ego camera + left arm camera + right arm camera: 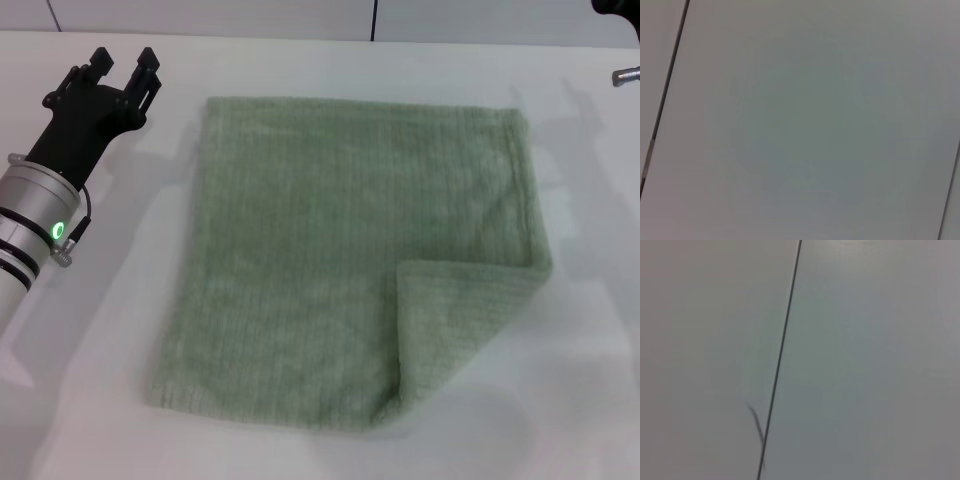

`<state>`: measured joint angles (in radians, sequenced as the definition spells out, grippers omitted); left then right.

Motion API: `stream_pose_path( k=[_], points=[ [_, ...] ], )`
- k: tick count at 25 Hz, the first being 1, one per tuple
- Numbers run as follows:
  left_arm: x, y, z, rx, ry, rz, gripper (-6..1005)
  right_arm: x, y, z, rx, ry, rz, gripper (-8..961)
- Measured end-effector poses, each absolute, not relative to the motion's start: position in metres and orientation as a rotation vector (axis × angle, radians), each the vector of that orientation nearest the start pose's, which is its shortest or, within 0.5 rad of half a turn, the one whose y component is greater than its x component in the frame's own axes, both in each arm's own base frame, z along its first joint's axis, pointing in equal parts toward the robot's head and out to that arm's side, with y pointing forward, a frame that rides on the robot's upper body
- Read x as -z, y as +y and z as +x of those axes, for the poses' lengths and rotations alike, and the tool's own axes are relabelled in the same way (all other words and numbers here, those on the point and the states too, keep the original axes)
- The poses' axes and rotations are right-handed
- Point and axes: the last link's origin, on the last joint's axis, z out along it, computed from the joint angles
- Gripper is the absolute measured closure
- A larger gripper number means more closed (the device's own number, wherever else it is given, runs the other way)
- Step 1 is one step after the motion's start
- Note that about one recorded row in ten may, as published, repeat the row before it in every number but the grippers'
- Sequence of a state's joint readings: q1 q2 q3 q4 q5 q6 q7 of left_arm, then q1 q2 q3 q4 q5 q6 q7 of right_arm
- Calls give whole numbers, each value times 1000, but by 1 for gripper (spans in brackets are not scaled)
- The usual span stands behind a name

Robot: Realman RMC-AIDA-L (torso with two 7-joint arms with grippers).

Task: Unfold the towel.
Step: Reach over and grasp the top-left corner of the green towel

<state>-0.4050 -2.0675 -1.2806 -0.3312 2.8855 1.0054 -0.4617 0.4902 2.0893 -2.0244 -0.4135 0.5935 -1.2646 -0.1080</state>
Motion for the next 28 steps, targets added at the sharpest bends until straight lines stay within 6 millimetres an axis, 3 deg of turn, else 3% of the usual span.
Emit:
stream_pose_path(
  k=[16,24,28],
  points=[
    [34,349,-293,879,-696,-1782,397,1,369,224,-902,116,-1535,252],
    [42,357,-286,850,-696,-1824,475,0,370,225,-894,114,-1534,252],
    [46,363,-286,814,-721,-1836,642,-1,370,225,-895,115,-1532,252]
  ],
)
